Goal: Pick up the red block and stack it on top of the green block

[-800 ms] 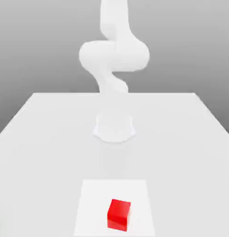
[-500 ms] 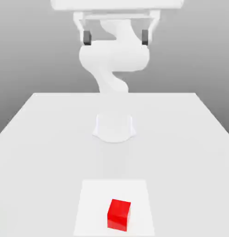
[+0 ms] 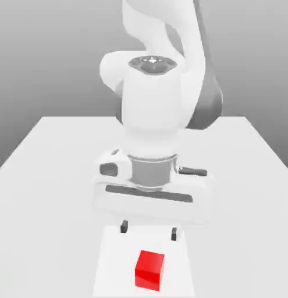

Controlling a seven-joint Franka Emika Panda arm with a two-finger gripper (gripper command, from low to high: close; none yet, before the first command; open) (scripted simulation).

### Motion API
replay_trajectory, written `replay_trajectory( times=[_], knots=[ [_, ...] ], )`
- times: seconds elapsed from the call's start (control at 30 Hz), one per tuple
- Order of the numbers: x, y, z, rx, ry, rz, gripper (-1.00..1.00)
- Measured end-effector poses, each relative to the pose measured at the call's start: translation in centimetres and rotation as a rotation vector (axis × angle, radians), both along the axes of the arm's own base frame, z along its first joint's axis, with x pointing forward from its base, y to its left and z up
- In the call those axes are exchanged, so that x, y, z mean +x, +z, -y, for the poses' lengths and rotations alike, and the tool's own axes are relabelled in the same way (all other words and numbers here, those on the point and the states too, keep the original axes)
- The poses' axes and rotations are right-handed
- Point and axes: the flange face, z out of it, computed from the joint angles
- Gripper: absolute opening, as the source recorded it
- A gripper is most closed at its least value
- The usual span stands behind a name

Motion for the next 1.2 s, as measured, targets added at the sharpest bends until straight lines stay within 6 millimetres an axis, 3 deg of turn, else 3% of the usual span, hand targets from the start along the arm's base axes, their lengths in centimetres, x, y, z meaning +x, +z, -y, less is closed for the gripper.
replay_trajectory(
  times=[0.13, 0.17, 0.4, 0.57, 0.6, 0.77, 0.93, 1.0, 1.07, 1.1, 1.2],
  knots=[
    [-0.2, -5.2, 0.0, 0.002, -0.005, -0.015, 0.0],
    [-0.3, -6.3, 0.0, 0.002, -0.005, -0.015, -1.0],
    [-0.3, -6.5, -0.1, 0.002, -0.005, -0.015, -1.0],
    [-0.2, -1.3, 0.1, 0.002, -0.009, -0.015, -1.0],
    [0.4, -0.6, 1.7, 0.003, -0.043, -0.016, -1.0],
    [2.9, 0.8, 14.0, 0.011, -0.285, -0.021, -1.0],
    [2.1, 2.2, 26.5, 0.013, -0.505, -0.017, -1.0],
    [1.2, 1.3, 31.5, 0.012, -0.591, -0.015, -1.0],
    [0.5, -1.8, 34.3, 0.009, -0.639, -0.014, -1.0],
    [0.4, -2.7, 34.8, 0.009, -0.648, -0.014, 1.0],
    [0.4, -2.7, 34.8, 0.009, -0.648, -0.014, 1.0]
  ],
)
